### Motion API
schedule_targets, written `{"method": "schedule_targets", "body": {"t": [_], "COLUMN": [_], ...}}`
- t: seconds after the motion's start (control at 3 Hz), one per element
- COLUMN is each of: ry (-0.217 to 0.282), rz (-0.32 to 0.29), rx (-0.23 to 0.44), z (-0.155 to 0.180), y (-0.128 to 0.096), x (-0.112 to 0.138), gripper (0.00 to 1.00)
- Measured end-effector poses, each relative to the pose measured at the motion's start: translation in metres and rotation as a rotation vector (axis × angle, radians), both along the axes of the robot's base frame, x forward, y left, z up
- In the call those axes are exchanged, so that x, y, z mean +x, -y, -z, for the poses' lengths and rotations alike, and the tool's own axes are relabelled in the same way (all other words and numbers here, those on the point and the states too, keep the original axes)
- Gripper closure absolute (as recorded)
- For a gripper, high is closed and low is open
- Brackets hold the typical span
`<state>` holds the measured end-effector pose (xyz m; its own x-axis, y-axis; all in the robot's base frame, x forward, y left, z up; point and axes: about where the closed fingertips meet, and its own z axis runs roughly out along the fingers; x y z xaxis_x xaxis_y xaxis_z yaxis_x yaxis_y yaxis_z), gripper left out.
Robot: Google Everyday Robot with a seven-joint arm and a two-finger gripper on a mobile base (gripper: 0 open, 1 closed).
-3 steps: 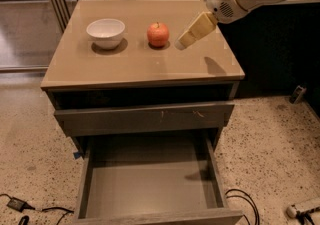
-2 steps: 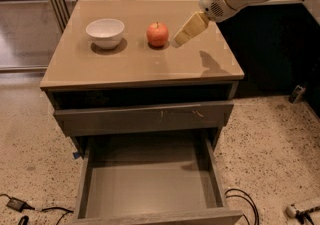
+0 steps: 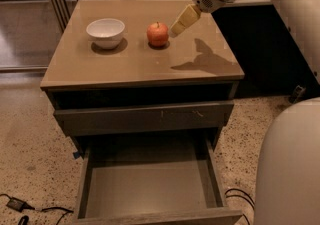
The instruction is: Place apple into middle drawer
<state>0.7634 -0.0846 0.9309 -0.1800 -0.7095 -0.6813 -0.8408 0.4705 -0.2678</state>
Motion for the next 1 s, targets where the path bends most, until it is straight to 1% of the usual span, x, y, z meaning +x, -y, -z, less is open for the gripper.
{"method": "schedule_targets", "body": {"t": [0.33, 0.67, 1.0], "ry": [0.0, 0.021, 0.025], "rz": [0.0, 0.035, 0.085], "rx": [0.0, 0.042, 0.113], "z": [0.0, 0.0, 0.009], "y": [-0.001, -0.011, -0.034], "x": [0.0, 0.007, 0.023], "gripper": [0.0, 0.0, 0.0]}}
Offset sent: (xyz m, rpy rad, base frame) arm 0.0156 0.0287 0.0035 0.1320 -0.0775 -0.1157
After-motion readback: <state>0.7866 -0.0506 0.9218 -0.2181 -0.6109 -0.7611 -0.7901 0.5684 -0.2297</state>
